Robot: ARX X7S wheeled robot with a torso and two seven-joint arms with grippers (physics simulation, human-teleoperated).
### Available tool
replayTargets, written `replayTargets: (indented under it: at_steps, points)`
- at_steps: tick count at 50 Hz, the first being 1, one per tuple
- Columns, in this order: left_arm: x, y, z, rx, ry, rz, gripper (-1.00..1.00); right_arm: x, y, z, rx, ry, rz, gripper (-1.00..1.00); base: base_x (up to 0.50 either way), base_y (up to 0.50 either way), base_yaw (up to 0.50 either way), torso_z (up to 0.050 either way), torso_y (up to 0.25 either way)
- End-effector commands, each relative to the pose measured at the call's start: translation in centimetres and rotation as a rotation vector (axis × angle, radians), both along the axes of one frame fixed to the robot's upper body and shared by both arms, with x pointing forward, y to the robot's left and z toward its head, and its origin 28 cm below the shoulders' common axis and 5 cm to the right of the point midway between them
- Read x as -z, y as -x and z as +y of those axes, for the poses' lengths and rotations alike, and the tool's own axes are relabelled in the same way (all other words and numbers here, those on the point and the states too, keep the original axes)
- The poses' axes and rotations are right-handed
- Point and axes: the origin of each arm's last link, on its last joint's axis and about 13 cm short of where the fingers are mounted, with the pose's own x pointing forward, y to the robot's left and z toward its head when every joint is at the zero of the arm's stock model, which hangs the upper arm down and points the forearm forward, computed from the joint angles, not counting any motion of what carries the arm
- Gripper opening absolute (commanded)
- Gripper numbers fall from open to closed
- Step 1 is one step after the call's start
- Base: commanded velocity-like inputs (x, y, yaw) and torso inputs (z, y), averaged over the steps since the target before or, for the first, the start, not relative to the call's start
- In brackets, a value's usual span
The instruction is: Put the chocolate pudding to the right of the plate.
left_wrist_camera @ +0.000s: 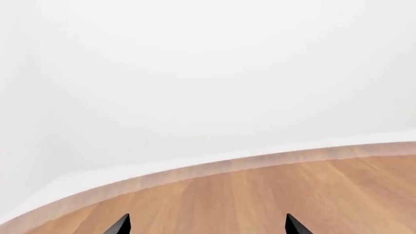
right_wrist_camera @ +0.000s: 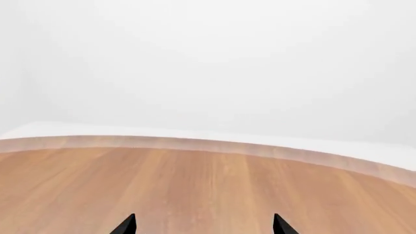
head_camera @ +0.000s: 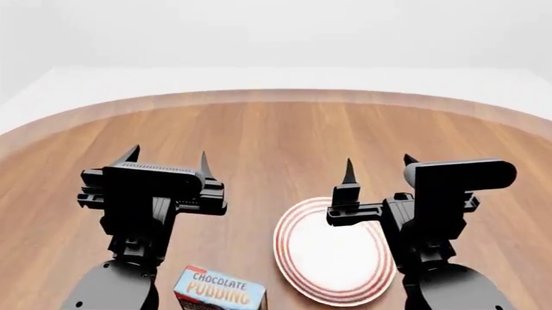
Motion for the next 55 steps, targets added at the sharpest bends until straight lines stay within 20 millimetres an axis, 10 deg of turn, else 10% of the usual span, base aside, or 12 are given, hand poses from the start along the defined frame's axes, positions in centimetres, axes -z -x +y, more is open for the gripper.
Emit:
replayTargets:
  at_steps: [1,21,30,33,55]
  points:
    - [0.2,0.0,0.0,-0.003,0.001,0.003,1.00,0.1,0.0,0.0,-0.002,0.003,0.003,1.00,0.50,0.00,0.00,0.000,0.000]
    - [0.2,0.0,0.1,-0.006,-0.003,0.001,1.00,-0.7,0.7,0.0,-0.026,0.086,0.007,1.00,0.10,0.00,0.00,0.000,0.001]
    - [0.5,0.2,0.0,0.002,0.010,0.011,1.00,-6.3,1.6,-2.5,0.014,0.312,-0.011,1.00,0.00,0.00,0.00,0.000,0.000]
    - [0.6,0.2,0.0,0.000,0.008,0.013,1.00,-5.5,4.0,-1.2,-0.216,0.207,0.196,1.00,0.00,0.00,0.00,0.000,0.000]
    - [0.3,0.2,0.4,-0.016,0.007,0.005,1.00,-7.0,4.2,-1.9,-0.373,0.321,0.335,1.00,0.00,0.00,0.00,0.000,0.000]
